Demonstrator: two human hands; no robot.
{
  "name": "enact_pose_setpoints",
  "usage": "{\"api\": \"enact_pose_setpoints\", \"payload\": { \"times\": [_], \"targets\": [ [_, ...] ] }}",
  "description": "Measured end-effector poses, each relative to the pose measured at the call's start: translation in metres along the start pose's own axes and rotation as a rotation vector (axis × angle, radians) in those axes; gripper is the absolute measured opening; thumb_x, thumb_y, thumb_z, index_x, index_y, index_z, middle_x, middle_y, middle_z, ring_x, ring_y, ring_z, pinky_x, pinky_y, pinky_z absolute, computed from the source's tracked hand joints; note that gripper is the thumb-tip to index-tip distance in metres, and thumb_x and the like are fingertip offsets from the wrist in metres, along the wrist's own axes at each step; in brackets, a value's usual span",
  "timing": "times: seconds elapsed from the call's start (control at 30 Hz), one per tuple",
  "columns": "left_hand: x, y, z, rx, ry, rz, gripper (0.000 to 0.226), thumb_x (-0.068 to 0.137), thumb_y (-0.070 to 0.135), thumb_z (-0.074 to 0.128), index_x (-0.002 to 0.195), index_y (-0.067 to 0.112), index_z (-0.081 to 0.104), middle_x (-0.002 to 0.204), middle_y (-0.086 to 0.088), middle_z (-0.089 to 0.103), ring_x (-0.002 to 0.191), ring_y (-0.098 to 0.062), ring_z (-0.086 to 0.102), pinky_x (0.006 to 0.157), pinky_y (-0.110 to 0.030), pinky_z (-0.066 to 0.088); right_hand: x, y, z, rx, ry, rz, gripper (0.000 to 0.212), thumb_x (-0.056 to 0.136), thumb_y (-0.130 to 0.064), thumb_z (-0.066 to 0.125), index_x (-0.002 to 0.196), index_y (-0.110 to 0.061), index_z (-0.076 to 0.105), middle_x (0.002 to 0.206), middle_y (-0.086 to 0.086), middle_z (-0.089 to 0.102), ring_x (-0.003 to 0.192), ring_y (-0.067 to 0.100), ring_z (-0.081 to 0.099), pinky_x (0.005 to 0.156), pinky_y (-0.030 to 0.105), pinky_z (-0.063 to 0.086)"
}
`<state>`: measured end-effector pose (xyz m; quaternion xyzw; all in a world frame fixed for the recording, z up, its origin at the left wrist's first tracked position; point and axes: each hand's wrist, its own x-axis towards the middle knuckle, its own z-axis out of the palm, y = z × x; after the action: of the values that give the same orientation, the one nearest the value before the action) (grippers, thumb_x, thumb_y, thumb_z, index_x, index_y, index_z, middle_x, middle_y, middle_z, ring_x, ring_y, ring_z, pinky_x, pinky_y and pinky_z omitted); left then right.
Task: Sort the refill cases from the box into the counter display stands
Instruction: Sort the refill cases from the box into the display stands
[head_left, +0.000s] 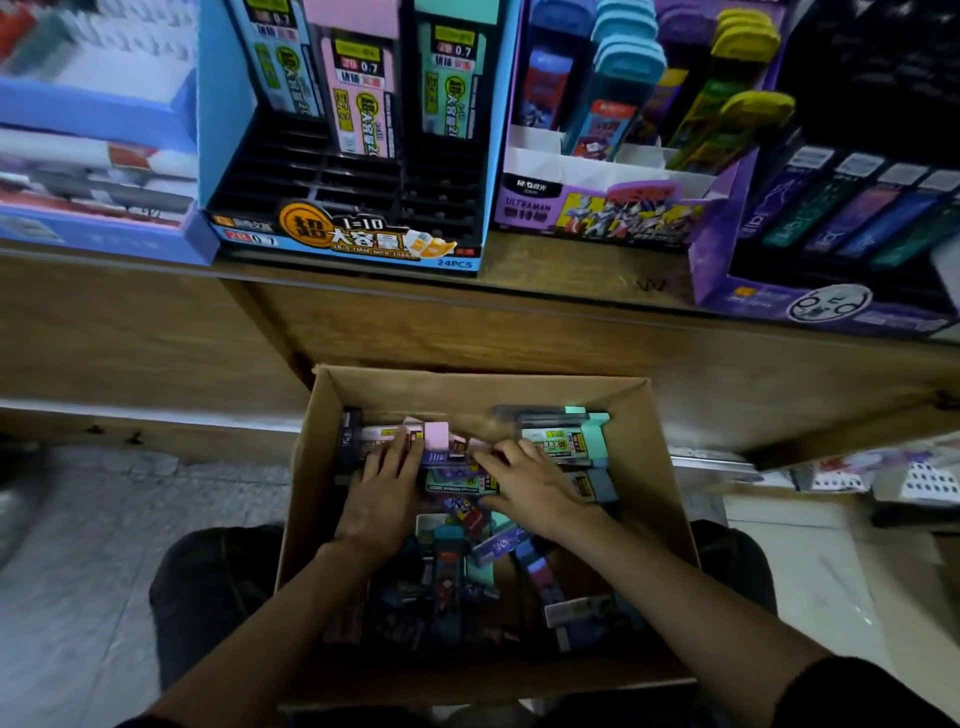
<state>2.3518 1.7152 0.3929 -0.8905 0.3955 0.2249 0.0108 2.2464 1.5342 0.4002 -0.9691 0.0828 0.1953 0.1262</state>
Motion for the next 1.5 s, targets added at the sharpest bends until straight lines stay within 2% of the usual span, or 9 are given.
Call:
{"api": "enact_pose_setpoints", "payload": {
  "times": [0.13,0.33,0.67,0.8,0.97,1.07,1.23,1.33,1.5],
  "targets": [
    [-0.015,0.009,0.007,0.042,-0.021,-0.05,0.07,0.096,0.031,0.038,0.15,0.019,-0.005,0.159,-0.003,-0.004,0.14,-0.027,0.015,0.108,-0.047,0.025,-0.023,-0.003,0.01,0.042,0.052,-0.019,0.063,0.091,-0.043,0.052,0.146,-0.027,0.025,0.138,0.008,0.033,0.125,0.027,0.032,0.103,0.038,0.032],
    [-0.028,0.012,0.013,0.082,0.034,-0.018,0.058,0.097,0.029,0.036,0.149,0.019,0.013,0.156,-0.003,0.015,0.135,-0.024,0.027,0.106,-0.042,0.025,-0.045,-0.005,0.015,0.163,-0.02,-0.042,0.064,0.09,-0.044,0.055,0.146,-0.027,0.029,0.132,0.009,0.04,0.122,0.026,0.038,0.101,0.034,0.033],
    [-0.038,0.017,-0.004,-0.578,0.176,0.082,0.025,0.095,0.015,0.049,0.119,0.009,0.055,0.119,-0.013,0.054,0.111,-0.029,0.048,0.097,-0.037,0.038,-0.069,-0.008,-0.006,0.56,0.081,-0.034,0.05,0.085,-0.024,0.068,0.133,-0.02,0.053,0.127,0.002,0.047,0.119,0.013,0.045,0.097,0.014,0.033],
    [-0.036,0.026,-0.03,-0.665,0.094,0.141,0.038,0.082,0.042,0.068,0.11,0.017,0.059,0.103,0.0,0.053,0.098,-0.015,0.051,0.086,-0.03,0.044,-0.074,-0.008,-0.029,0.59,0.103,-0.129,0.047,0.084,-0.021,0.07,0.129,-0.016,0.058,0.123,0.003,0.051,0.114,0.011,0.049,0.096,0.019,0.038],
    [-0.035,0.035,-0.059,-1.009,-0.195,0.164,0.029,0.078,0.035,0.073,0.098,0.016,0.063,0.087,0.007,0.063,0.08,-0.003,0.058,0.07,-0.018,0.043,-0.079,-0.011,-0.06,0.674,0.186,-0.179,0.049,0.078,-0.013,0.075,0.124,-0.012,0.06,0.122,0.004,0.052,0.115,0.009,0.049,0.1,0.02,0.037],
    [-0.036,0.043,-0.069,-1.063,-0.126,0.148,0.022,0.085,0.025,0.068,0.097,0.008,0.065,0.085,0.001,0.063,0.076,-0.005,0.056,0.065,-0.018,0.04,-0.083,-0.015,-0.076,0.763,0.272,-0.135,0.047,0.075,-0.007,0.075,0.116,-0.022,0.056,0.12,0.002,0.049,0.114,0.01,0.048,0.099,0.025,0.04],
    [-0.048,0.063,-0.097,-1.327,0.025,0.094,0.008,0.087,0.017,0.064,0.091,0.012,0.067,0.076,0.006,0.07,0.068,-0.003,0.064,0.06,-0.012,0.046,-0.095,-0.024,-0.098,0.97,0.527,0.009,0.054,0.078,-0.008,0.073,0.114,-0.038,0.045,0.119,-0.007,0.043,0.115,0.0,0.045,0.09,0.006,0.035],
    [-0.058,0.076,-0.113,-1.417,0.081,0.073,0.011,0.085,0.022,0.065,0.092,0.013,0.065,0.079,0.002,0.073,0.071,-0.009,0.068,0.061,-0.015,0.051,-0.097,-0.027,-0.116,1.229,0.628,0.184,0.041,0.079,-0.022,0.074,0.114,-0.027,0.051,0.116,-0.008,0.054,0.11,0.005,0.052,0.092,0.02,0.044],
    [-0.071,0.098,-0.136,-1.534,0.02,0.104,0.035,0.075,0.033,0.067,0.101,0.011,0.056,0.093,-0.008,0.073,0.076,-0.026,0.072,0.069,-0.032,0.057,-0.105,-0.026,-0.143,1.403,0.687,0.286,0.032,0.079,-0.013,0.073,0.106,-0.014,0.056,0.103,0.001,0.061,0.09,0.009,0.061,0.074,0.022,0.052]
  ]
}}
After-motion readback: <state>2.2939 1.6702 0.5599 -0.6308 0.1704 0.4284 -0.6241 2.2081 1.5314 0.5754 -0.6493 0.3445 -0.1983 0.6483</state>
